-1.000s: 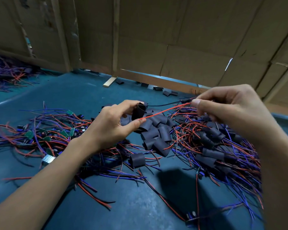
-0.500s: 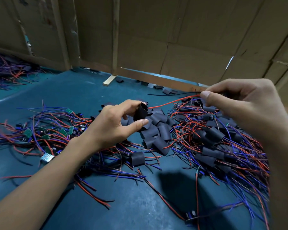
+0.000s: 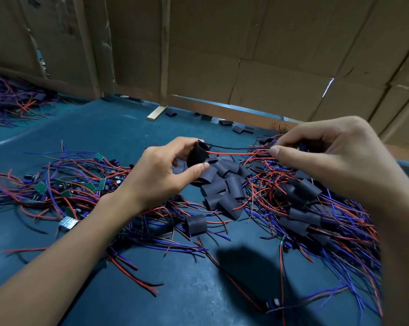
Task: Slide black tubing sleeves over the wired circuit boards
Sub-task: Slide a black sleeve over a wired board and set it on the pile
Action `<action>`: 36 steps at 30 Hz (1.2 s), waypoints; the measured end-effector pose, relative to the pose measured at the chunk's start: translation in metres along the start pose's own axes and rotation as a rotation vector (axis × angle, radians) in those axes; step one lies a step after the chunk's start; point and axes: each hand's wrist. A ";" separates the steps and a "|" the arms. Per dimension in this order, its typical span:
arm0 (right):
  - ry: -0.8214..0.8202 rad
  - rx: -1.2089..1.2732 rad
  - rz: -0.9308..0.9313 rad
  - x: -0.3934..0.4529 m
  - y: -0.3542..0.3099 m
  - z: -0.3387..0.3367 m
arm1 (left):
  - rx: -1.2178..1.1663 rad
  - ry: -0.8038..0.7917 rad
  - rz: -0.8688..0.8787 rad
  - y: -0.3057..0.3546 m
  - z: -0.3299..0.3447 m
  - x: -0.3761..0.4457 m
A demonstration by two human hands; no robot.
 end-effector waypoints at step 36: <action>-0.460 0.679 0.448 0.007 0.024 0.029 | 0.225 0.109 0.085 0.002 -0.002 -0.002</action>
Point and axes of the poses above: each hand's wrist, its own x-axis towards the middle knuckle, its own z-axis out of the palm, y = z × x, and after that the axes turned 1 degree about -y, right-handed
